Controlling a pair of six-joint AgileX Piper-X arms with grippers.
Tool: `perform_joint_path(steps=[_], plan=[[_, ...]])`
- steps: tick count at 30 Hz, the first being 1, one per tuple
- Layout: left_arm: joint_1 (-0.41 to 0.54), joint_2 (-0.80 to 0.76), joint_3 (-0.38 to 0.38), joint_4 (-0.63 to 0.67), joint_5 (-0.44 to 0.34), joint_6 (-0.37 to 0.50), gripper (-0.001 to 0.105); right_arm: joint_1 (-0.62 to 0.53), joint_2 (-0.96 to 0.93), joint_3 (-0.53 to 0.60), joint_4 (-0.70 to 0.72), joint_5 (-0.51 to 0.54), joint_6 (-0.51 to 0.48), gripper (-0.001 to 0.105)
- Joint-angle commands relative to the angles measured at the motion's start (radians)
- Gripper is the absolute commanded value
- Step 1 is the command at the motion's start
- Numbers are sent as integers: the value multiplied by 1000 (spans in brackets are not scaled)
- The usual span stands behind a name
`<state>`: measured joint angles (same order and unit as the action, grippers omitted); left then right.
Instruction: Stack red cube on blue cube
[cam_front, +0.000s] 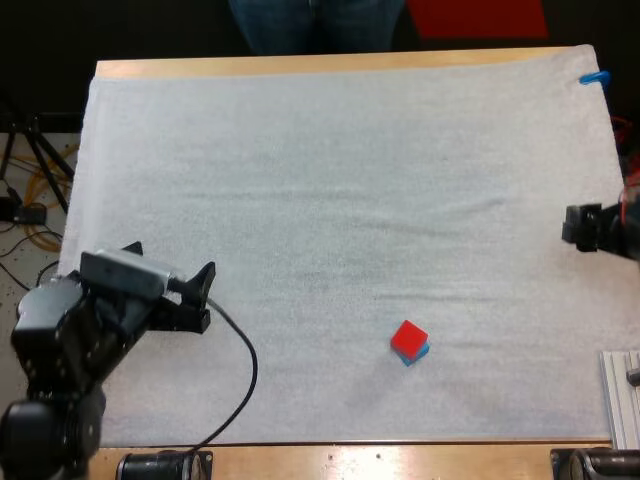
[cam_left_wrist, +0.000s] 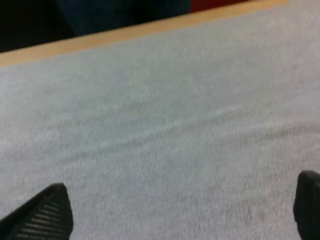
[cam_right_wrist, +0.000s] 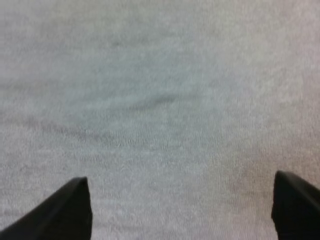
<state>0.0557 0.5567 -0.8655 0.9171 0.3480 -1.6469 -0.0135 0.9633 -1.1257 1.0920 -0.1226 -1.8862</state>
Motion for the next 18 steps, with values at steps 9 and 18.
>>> perform_joint_path(steps=[9,18], plan=[[1,-231,-11,6,6,-15,87,-4,-298,157,-40,87,20,71],[1,-457,-11,105,6,-2,87,-4,-666,263,-40,97,29,71]])
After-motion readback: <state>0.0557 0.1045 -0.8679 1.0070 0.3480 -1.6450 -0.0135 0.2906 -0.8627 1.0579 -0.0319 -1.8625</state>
